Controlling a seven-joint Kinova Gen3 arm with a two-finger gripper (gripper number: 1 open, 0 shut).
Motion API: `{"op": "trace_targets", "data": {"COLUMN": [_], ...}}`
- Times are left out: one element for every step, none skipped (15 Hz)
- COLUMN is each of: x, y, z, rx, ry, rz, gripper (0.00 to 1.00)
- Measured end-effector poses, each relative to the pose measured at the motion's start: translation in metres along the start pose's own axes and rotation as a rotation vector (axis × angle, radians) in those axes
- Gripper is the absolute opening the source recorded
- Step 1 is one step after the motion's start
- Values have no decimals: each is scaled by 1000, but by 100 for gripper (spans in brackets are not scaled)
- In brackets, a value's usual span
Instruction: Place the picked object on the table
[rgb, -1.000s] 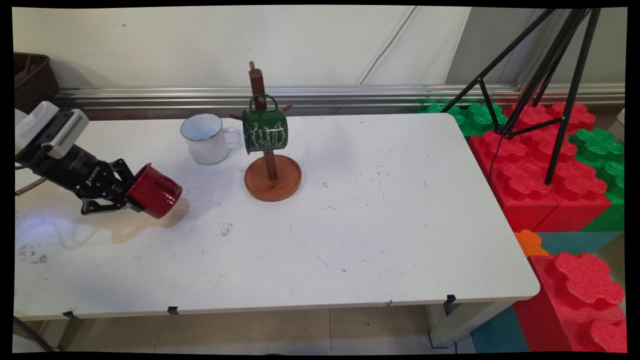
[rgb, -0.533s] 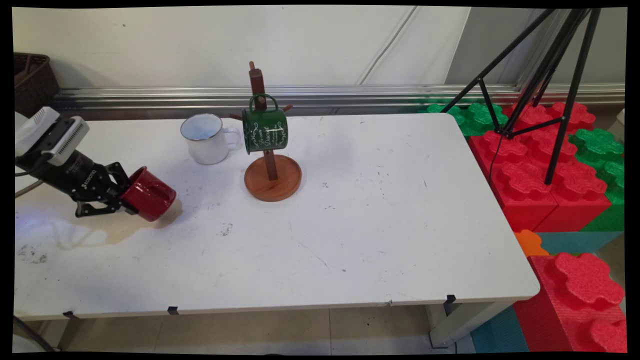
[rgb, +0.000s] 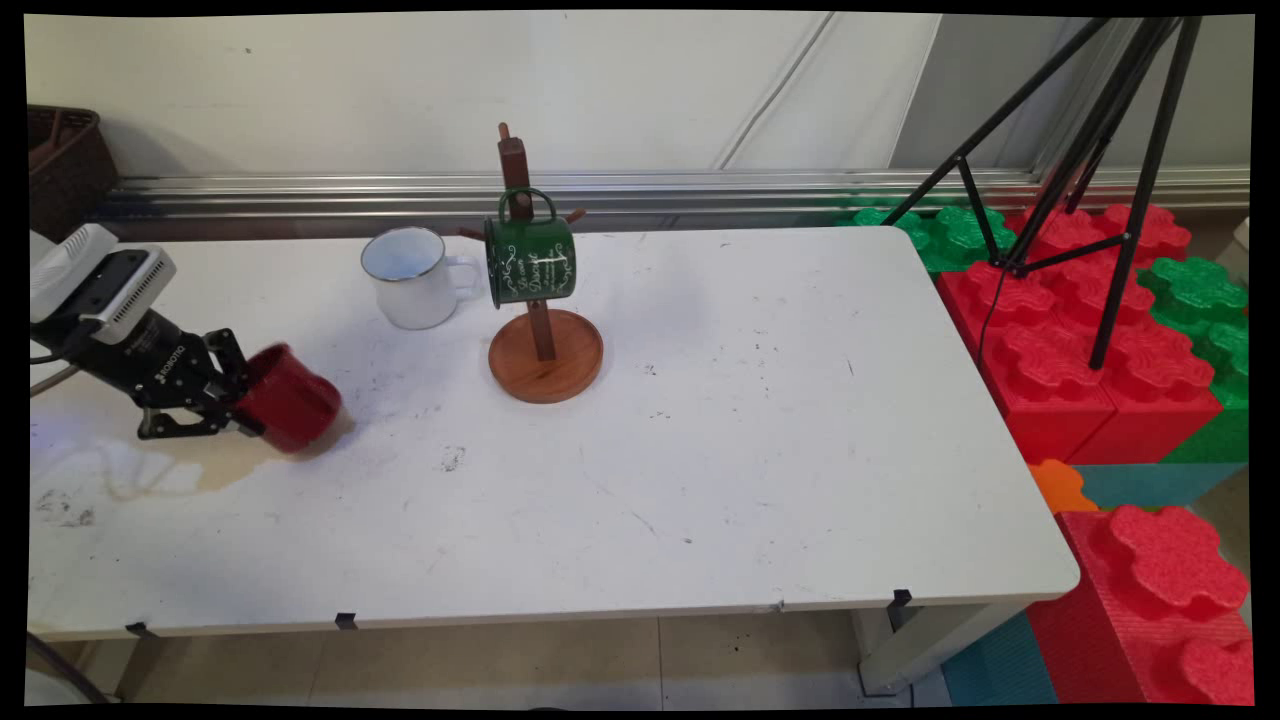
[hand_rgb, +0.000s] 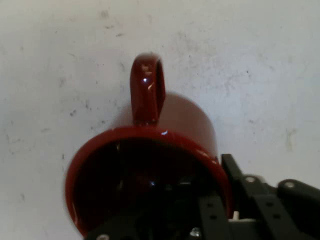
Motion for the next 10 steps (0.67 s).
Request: {"op": "trace_targets", "data": {"x": [0,0,-1,-1,-1,-1,-1,-1,-1,-2], "y": [0,0,0,0,-1,-1,-1,-1,-1,-1], "z": [0,0,0,0,0,0,0,0,-1,-1], "rx": [1,0,1,2,4,4,5,6,7,7], "ry": [-3,-5,-8,-10,-12,-13,-14,-14,-15,-15], "rz": [3,6,10,13,15,17,18,19,19,20], "gripper": [100,100,100,100,100,100,100,100,100,100]}}
